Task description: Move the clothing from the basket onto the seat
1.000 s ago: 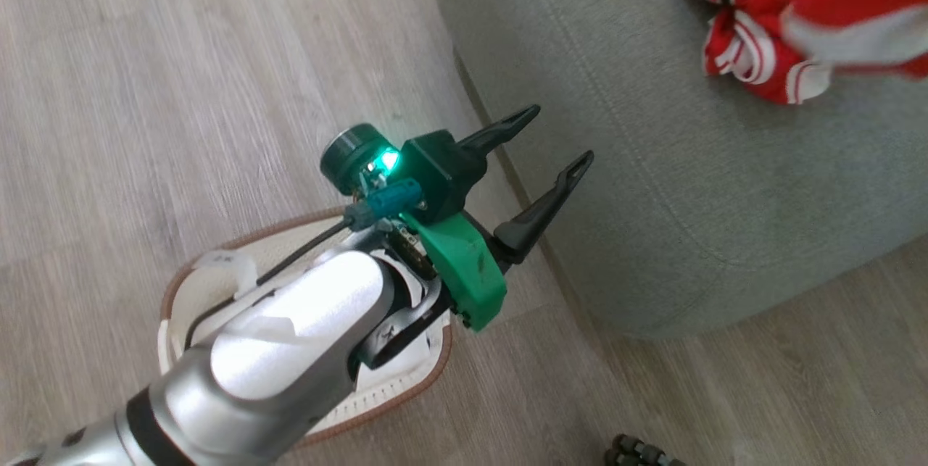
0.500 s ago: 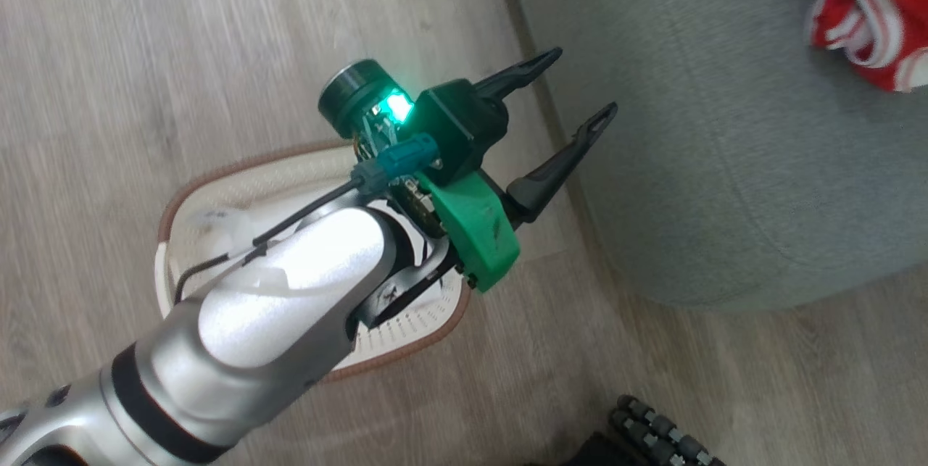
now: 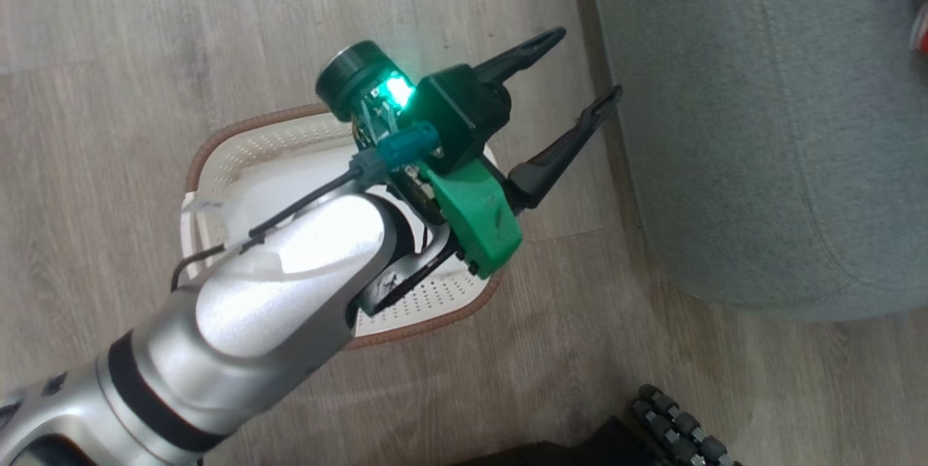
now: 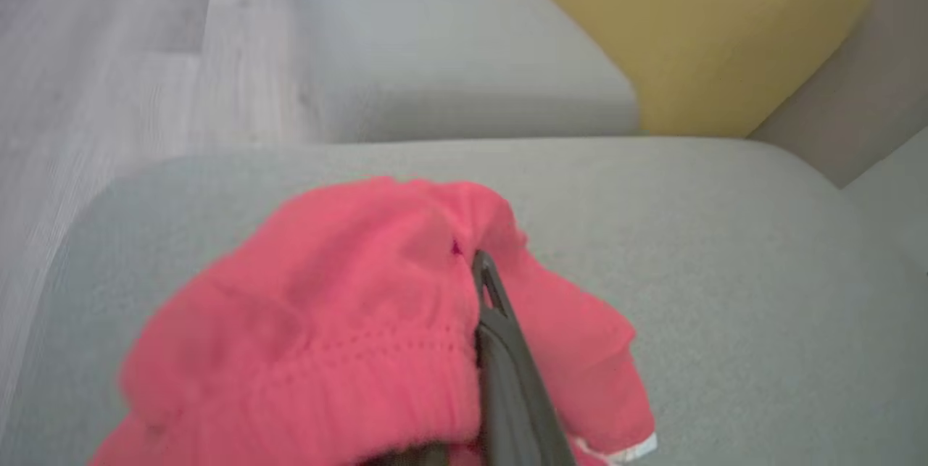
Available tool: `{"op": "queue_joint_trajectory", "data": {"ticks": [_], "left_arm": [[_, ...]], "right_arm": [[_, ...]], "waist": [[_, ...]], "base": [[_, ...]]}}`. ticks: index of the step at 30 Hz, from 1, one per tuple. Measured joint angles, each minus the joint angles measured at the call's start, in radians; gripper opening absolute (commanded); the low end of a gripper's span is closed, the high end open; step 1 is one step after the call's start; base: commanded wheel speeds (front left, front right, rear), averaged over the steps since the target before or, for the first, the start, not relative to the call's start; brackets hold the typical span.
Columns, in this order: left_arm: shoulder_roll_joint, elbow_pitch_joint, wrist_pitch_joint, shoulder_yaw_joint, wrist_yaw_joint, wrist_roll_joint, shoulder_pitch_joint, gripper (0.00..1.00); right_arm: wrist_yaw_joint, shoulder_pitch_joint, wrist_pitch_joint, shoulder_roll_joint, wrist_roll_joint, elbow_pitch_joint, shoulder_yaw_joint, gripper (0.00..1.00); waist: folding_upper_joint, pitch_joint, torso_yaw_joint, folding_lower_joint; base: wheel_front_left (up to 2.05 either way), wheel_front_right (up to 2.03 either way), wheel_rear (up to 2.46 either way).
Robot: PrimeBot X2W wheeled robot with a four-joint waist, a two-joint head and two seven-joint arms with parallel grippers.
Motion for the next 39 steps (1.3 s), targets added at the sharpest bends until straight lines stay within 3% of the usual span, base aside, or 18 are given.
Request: {"op": "queue_joint_trajectory", "data": {"ticks": [8,12,13,14,15,16,27,39], "left_arm": [[-0.002,0.020,-0.024,0.000,0.000,-0.001,-0.011,1.00],[-0.005,0.029,-0.033,0.000,0.000,-0.002,-0.011,1.00],[-0.007,0.031,-0.036,0.000,0.000,-0.002,-0.011,1.00],[-0.007,0.032,-0.041,0.000,0.000,-0.002,-0.010,1.00],[-0.008,0.034,-0.042,0.000,0.000,-0.002,-0.009,1.00],[-0.008,0.036,-0.044,0.000,0.000,-0.002,-0.008,1.00],[-0.012,0.075,-0.086,0.000,0.001,-0.045,0.049,1.00],[-0.004,0.084,-0.147,0.021,0.040,-0.092,0.155,1.00]], "right_arm": [[0.000,-0.004,0.240,-0.001,0.085,0.049,0.116,0.00],[0.000,-0.004,0.293,-0.015,0.130,0.051,0.153,0.00],[0.000,-0.004,0.298,-0.019,0.137,0.051,0.161,0.09],[0.000,-0.004,0.299,-0.024,0.145,0.051,0.171,0.62],[0.000,-0.004,0.299,-0.028,0.154,0.051,0.181,0.62],[0.000,-0.004,0.303,-0.032,0.163,0.050,0.190,1.00],[0.000,-0.004,0.371,-0.086,0.251,0.027,0.349,1.00],[0.000,0.029,0.244,-0.202,0.348,-0.140,0.469,1.00]], "waist": [[0.0000,-0.006,0.029,0.0000],[0.0000,-0.026,0.034,-0.0001],[0.0000,-0.032,0.035,-0.0001],[0.0000,-0.038,0.034,-0.0001],[0.0000,-0.044,0.034,-0.0001],[0.0000,-0.052,0.033,-0.0001],[0.0001,-0.183,0.007,-0.0001],[0.0001,-0.355,0.006,-0.0001]], "base": [[0.00,0.00,0.00],[0.00,0.00,0.00],[0.00,0.00,0.00],[0.00,0.00,0.00],[0.00,0.00,0.00],[0.00,0.00,0.00],[0.00,0.00,0.00],[0.00,0.00,0.00]]}}
